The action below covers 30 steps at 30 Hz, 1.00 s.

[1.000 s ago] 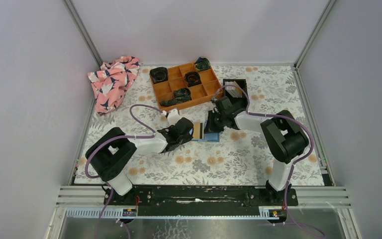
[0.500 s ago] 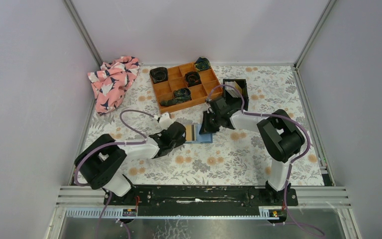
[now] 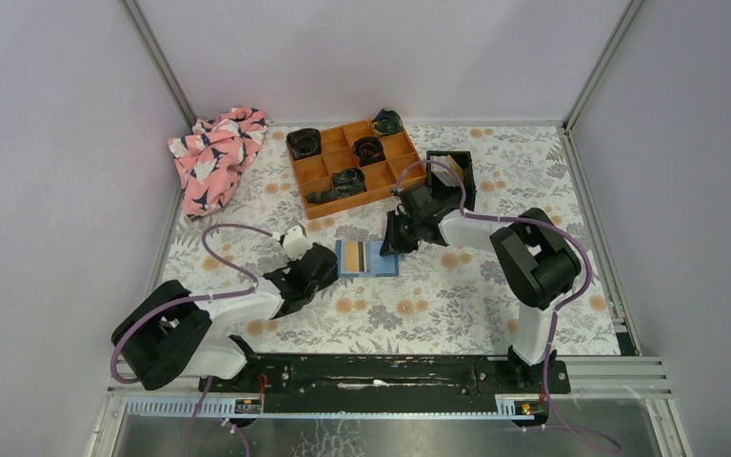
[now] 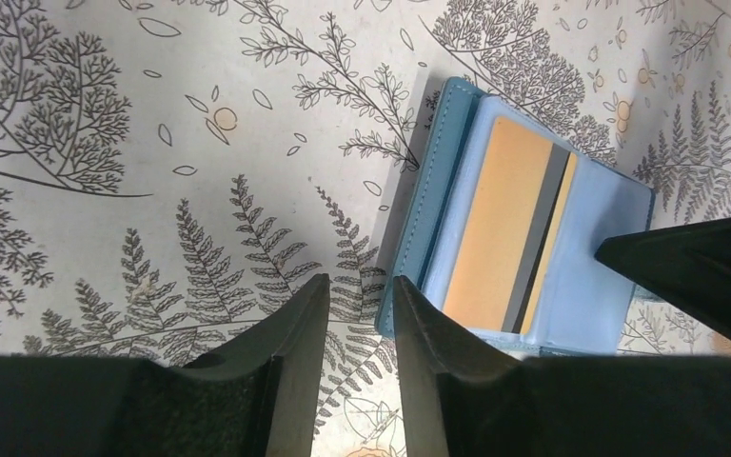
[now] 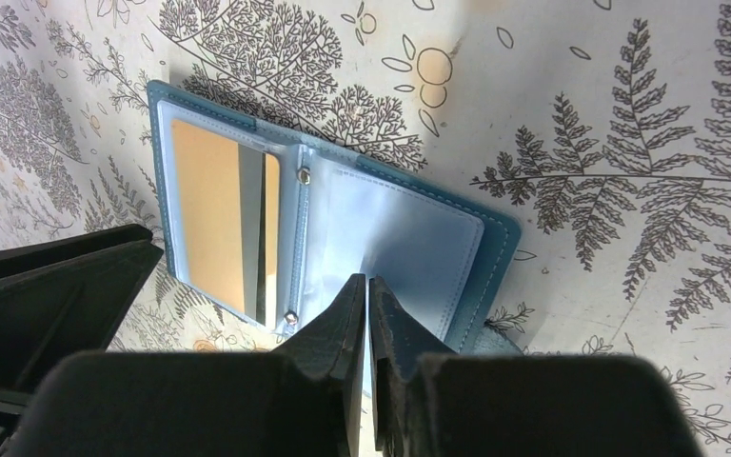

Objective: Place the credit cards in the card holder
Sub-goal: Insert the credit card into the card holder.

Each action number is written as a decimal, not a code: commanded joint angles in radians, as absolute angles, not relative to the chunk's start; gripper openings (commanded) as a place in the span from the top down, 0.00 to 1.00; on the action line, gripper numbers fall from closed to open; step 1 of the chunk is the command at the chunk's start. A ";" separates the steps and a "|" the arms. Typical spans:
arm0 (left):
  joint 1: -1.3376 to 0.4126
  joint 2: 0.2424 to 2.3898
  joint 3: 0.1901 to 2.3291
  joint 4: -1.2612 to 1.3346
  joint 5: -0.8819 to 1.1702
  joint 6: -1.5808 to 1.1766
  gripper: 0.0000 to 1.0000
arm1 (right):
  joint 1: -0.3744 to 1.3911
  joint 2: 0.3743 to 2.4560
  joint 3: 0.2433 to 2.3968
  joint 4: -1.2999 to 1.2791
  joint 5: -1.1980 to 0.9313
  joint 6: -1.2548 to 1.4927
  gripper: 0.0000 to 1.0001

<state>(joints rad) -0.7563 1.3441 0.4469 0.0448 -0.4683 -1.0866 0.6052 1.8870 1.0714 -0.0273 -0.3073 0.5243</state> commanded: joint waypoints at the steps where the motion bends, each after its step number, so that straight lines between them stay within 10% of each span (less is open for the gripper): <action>1: -0.751 1.287 0.424 0.067 -0.528 -1.089 0.61 | 0.623 1.913 1.107 -0.069 -0.279 0.511 0.88; 30: -0.740 1.455 0.424 0.137 -0.473 -1.058 0.72 | 0.769 1.973 1.238 -0.131 -0.206 0.525 0.88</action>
